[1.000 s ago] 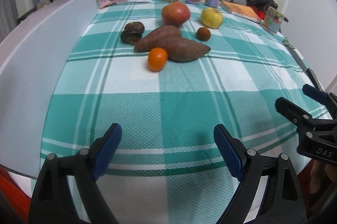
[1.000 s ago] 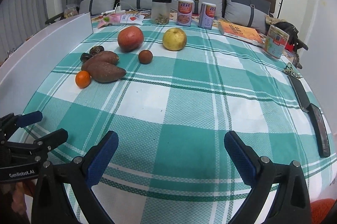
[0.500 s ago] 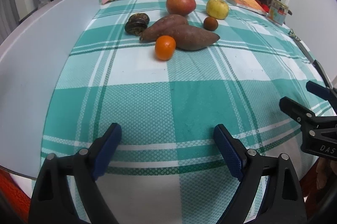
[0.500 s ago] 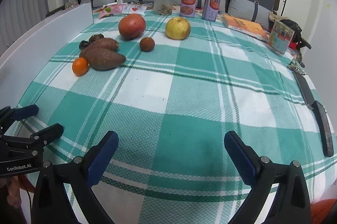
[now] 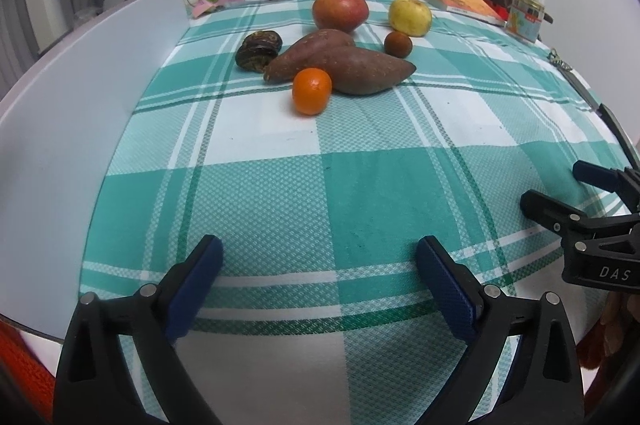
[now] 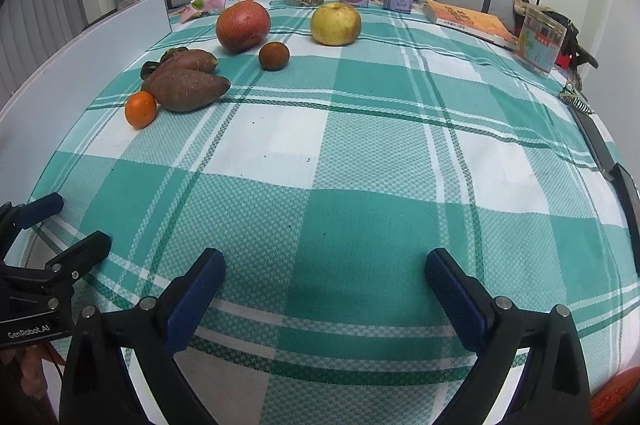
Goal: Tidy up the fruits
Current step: 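Move both tools back over the table toward the remaining fruits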
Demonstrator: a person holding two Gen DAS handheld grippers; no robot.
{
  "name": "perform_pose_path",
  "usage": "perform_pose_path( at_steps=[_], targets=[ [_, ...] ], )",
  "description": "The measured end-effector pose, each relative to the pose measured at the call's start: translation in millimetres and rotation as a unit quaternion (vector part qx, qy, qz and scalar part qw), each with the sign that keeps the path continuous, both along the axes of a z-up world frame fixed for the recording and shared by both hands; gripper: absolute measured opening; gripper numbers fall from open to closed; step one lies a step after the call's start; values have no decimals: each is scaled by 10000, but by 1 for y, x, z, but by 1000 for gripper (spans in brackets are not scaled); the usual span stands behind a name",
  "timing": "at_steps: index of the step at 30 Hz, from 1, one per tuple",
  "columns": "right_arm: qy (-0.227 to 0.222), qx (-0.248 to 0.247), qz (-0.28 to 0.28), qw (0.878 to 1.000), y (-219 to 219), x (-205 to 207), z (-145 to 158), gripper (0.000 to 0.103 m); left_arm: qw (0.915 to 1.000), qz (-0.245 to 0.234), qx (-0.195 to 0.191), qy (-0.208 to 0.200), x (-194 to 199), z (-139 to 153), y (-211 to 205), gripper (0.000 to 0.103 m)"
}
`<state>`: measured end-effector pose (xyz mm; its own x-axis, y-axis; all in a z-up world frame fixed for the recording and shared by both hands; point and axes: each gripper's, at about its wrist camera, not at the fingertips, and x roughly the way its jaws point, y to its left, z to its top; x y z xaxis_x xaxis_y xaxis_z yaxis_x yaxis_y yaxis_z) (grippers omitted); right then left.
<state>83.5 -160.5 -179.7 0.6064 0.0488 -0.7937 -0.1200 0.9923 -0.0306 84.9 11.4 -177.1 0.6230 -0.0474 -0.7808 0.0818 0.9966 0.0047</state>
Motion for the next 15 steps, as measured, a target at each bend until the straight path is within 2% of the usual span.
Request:
perform_pose_path(
  at_steps=[15],
  targets=[
    [-176, 83, -25, 9998, 1, -3, -4, 103, 10000, 2, 20, -36, -1, -1, 1, 101]
  ],
)
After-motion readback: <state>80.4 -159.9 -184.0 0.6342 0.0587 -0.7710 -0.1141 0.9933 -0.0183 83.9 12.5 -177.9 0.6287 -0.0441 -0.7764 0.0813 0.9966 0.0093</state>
